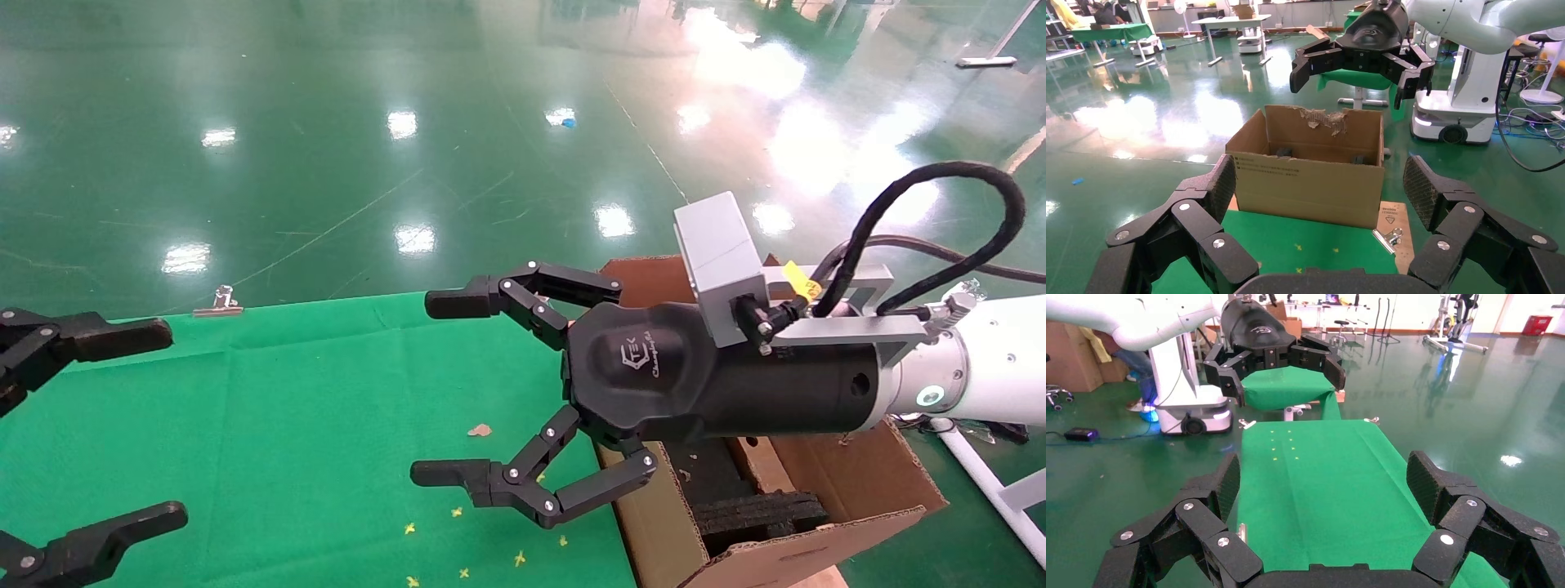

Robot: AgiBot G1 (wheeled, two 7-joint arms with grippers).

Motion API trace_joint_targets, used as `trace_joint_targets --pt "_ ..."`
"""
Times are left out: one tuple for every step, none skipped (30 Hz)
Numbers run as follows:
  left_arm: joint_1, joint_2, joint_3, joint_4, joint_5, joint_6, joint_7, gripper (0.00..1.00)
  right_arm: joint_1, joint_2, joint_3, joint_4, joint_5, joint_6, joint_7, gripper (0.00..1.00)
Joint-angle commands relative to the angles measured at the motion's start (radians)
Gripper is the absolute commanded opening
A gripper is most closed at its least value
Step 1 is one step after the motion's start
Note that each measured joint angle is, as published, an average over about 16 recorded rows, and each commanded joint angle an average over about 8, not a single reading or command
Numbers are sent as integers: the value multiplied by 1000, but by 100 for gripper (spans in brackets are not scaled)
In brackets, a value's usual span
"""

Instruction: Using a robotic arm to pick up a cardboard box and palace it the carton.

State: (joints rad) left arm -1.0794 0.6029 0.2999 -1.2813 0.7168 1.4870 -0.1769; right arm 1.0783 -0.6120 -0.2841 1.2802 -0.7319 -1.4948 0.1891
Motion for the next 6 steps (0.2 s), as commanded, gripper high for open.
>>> trace_joint_targets --pt "0 0 0 0 0 0 0 100 0 0 0 0 0 0 0 100" --pt "0 0 0 0 0 0 0 100 0 0 0 0 0 0 0 100" --pt "0 0 0 0 0 0 0 100 0 0 0 0 0 0 0 100" --pt "0 0 0 0 0 0 0 100 0 0 0 0 0 0 0 100" --pt "0 0 0 0 0 0 0 100 0 0 0 0 0 0 0 100" --pt "0 0 0 0 0 0 0 100 0 0 0 0 0 0 0 100"
